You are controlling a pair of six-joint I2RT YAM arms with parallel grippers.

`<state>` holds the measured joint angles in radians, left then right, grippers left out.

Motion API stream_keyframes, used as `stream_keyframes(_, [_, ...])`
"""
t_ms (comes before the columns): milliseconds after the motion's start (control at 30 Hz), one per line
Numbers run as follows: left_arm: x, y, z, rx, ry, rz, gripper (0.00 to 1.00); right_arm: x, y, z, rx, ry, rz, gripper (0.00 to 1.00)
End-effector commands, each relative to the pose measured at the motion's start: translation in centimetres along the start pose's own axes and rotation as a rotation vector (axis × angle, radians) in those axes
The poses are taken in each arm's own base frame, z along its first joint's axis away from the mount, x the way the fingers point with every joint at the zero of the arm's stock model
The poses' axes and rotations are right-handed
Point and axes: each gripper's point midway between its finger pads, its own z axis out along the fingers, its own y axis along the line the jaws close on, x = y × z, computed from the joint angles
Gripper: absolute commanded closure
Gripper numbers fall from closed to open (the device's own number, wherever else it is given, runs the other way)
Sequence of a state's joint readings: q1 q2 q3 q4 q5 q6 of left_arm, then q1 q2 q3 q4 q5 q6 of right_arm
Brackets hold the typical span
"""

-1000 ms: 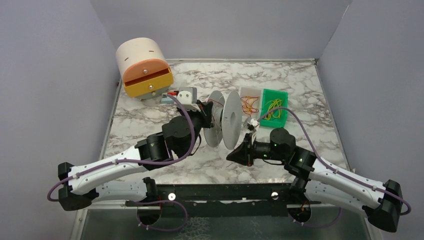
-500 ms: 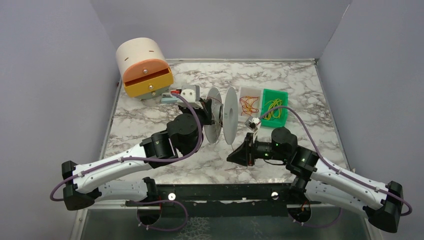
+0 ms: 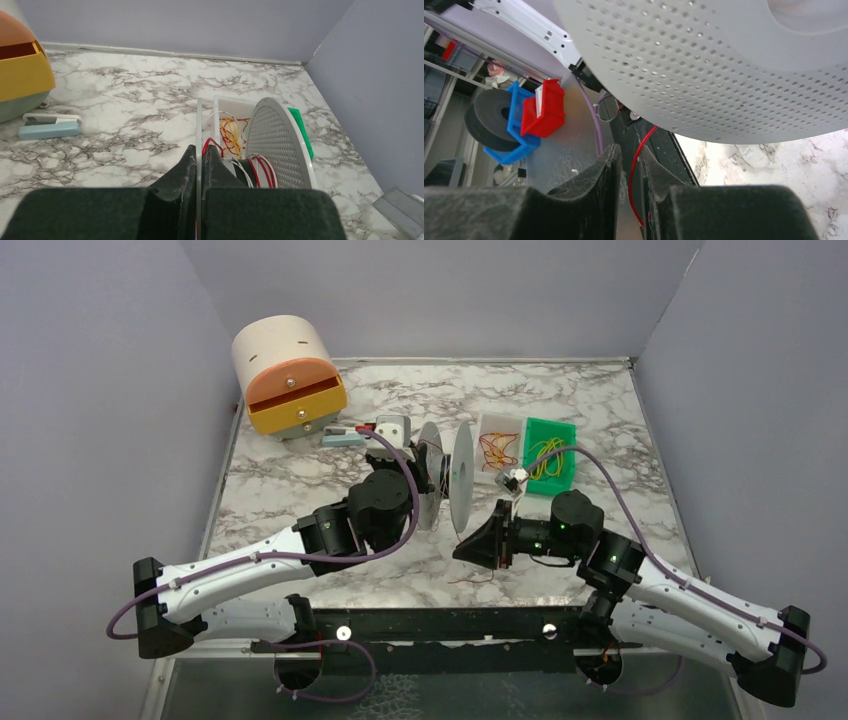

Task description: Wrap the cables

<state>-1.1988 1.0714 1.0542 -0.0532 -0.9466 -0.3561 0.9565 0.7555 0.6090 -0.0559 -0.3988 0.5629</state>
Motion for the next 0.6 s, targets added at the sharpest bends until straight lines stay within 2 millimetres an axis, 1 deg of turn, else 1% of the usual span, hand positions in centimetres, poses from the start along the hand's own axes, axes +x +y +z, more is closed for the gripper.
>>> stream_keyframes(0, [-1.5,0.0,0.3,-0.023,-0.056,-0.084,1.00,-1.4,2.3,-0.7,-0.063,-0.024,-0.003,0.75])
stream_keyframes(167, [-0.9,0.2,0.6,-0.032,-0.050,-0.072,1.00,-1.8,2.8,-0.8,-0.083,-0.027,0.004,0.75])
stream_keyframes(467, [0.8,0.6,0.9,-0.050,-0.027,-0.046,1.00,-4.0,4.5,-0.9,-0.117,-0.064,-0.023,0.78])
stream_keyframes(567, [1.4,0.7,0.9,-0.052,-0.017,-0.040,1.00,-4.6,4.5,-0.7,-0.108,-0.067,-0.033,0.80])
